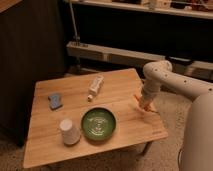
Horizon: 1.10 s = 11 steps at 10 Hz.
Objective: Place the pepper on the white sponge
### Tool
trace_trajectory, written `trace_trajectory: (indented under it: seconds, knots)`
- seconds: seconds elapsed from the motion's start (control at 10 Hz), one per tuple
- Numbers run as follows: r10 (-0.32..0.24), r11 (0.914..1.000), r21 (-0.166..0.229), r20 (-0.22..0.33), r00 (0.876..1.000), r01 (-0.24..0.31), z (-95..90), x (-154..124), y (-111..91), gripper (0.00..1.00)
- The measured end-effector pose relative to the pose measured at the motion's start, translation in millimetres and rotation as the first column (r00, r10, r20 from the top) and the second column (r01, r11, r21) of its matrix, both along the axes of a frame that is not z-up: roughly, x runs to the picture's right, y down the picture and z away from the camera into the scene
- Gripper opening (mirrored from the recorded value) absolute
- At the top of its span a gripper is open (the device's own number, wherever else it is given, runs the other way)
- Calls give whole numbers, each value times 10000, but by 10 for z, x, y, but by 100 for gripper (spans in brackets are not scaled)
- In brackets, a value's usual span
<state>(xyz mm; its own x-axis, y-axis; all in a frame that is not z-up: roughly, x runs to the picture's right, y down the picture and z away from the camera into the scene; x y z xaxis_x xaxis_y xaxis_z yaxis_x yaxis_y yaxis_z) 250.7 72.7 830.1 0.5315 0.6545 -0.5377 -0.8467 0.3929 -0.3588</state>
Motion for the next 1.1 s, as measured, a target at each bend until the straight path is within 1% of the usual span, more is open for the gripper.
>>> trace_trajectory:
  seconds: [0.2,0.4,0.5,0.7,0.8,0.9,1.1]
  knots:
    - [-95,9996,283,66,9999,93,-57,37,-128,0]
    - [-367,9961,819,390,9986,335,-114,-39,-388,0]
    - [-433,9943,996,557,9975,376,-123,-84,-481,0]
    - [-622,9891,1394,1051,9925,473,-119,-300,-743,0]
    - [-711,9871,1515,1322,9887,508,-101,-442,-848,0]
    - [-801,9843,1689,1651,9830,519,-83,-616,-994,0]
    - [-901,9792,1975,2156,9723,470,-67,-856,-1233,0]
